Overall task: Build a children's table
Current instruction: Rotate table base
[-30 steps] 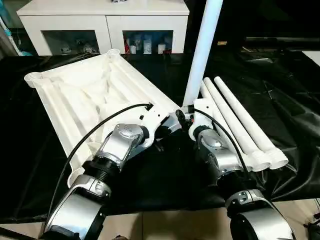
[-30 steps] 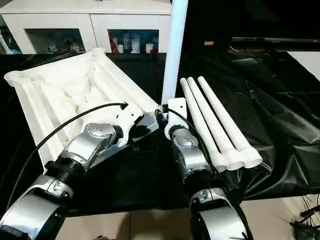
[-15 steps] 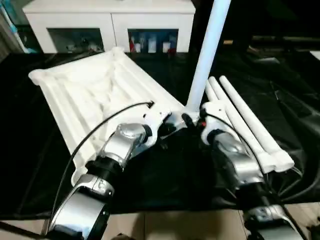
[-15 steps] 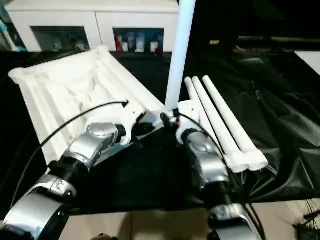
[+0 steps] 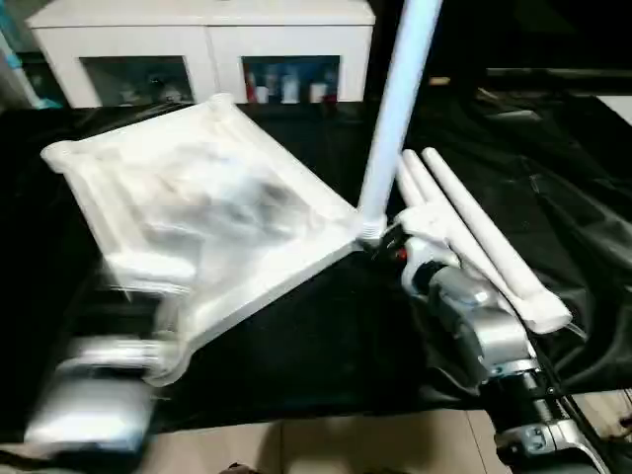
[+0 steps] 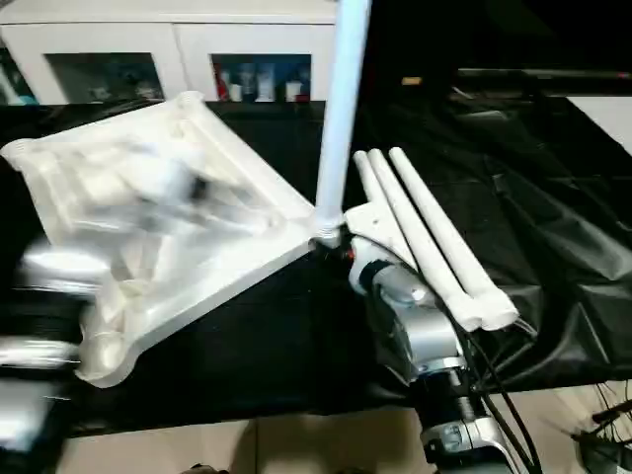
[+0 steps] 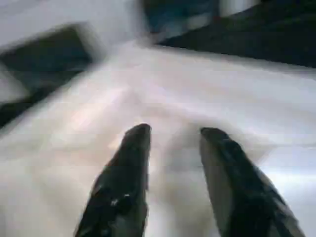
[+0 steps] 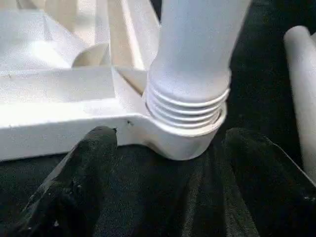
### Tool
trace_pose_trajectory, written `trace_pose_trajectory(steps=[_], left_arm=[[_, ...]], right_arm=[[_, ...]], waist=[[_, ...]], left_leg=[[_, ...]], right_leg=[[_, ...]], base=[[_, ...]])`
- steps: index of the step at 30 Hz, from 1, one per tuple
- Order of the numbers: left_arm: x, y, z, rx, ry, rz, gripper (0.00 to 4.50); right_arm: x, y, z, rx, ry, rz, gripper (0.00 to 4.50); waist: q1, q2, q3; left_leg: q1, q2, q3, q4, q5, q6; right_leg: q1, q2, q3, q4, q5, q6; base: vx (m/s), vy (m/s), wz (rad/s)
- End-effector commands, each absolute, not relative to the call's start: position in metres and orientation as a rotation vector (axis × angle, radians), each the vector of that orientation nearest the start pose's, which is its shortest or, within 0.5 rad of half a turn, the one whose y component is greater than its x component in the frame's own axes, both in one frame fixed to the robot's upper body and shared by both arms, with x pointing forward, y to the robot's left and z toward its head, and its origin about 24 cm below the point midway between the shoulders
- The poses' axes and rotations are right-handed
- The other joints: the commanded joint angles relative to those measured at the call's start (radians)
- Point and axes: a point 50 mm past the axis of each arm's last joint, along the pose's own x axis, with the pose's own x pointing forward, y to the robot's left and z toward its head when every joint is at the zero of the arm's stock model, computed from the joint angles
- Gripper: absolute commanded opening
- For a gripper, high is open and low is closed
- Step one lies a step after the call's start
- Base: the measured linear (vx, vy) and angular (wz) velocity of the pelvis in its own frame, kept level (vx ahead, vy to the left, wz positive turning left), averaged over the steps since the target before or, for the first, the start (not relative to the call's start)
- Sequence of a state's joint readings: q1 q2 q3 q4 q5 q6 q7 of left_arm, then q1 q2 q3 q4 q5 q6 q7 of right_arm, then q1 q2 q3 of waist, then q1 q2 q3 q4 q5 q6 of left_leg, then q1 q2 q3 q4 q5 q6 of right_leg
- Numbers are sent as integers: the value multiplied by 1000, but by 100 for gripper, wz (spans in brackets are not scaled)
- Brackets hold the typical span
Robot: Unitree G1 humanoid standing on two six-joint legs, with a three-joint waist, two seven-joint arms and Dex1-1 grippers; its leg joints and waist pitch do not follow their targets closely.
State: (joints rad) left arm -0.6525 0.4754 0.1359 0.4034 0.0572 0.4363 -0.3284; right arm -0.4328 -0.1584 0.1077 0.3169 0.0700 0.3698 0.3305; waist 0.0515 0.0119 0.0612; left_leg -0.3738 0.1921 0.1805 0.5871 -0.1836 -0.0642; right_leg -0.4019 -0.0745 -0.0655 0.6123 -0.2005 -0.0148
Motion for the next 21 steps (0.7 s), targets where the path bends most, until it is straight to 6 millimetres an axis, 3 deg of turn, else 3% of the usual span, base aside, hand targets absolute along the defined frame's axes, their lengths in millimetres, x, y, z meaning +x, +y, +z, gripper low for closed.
trace_pose_trajectory(steps=[1, 4, 5, 8, 11, 13, 15, 18, 21], left_arm=[[350, 271, 145, 393, 198, 63, 209], [335, 301, 143, 422, 227, 183, 233], [324, 318, 135, 441, 285, 234, 239], [305, 333, 117, 466, 409, 251, 261], [295, 332, 103, 473, 490, 216, 281], [290, 327, 95, 463, 547, 161, 299], [284, 316, 83, 437, 622, 51, 318], [279, 308, 78, 422, 662, -31, 328], [270, 289, 74, 354, 707, -244, 355]], right_arm=[[323, -119, 52, -125, 316, 483, 377], [322, -116, 51, -125, 330, 508, 377], [320, -113, 48, -128, 349, 530, 377], [318, -108, 42, -148, 382, 560, 377], [318, -104, 40, -159, 389, 567, 377], [319, -103, 39, -159, 390, 571, 377], [320, -101, 40, -162, 391, 574, 377], [321, -100, 40, -162, 391, 576, 377], [324, -98, 40, -156, 394, 581, 377]], waist=[[2, 5, -74], [13, 9, -75], [17, 5, -74], [13, 6, -71], [16, 7, -69], [20, 7, -69], [25, 7, -68], [32, 4, -70], [34, 3, -72]], left_leg=[[13, 36, -13, -59, -68, 42], [21, 36, -12, -59, -78, 30], [18, 36, -12, -60, -92, 23], [18, 35, -14, -66, -129, 4], [23, 37, -12, -67, -164, -9], [20, 38, -13, -69, -166, -14], [23, 38, -13, -70, -175, -20], [21, 36, -14, -69, -161, -26], [20, 33, -13, -68, -145, -25]], right_leg=[[58, -59, 46, -46, 60, -238], [50, -58, 46, -45, 55, -236], [52, -60, 47, -45, 39, -233], [50, -61, 47, -48, -17, -214], [42, -63, 51, -54, -58, -214], [43, -63, 51, -53, -64, -215], [40, -62, 51, -55, -69, -213], [42, -62, 52, -49, -37, -214], [44, -62, 51, -44, -6, -223]], base=[[0, 0, 0], [0, 0, 0], [0, 0, 0], [0, 0, 0], [0, 0, 0], [0, 0, 0], [0, 0, 0], [0, 0, 0], [0, 0, 0]])
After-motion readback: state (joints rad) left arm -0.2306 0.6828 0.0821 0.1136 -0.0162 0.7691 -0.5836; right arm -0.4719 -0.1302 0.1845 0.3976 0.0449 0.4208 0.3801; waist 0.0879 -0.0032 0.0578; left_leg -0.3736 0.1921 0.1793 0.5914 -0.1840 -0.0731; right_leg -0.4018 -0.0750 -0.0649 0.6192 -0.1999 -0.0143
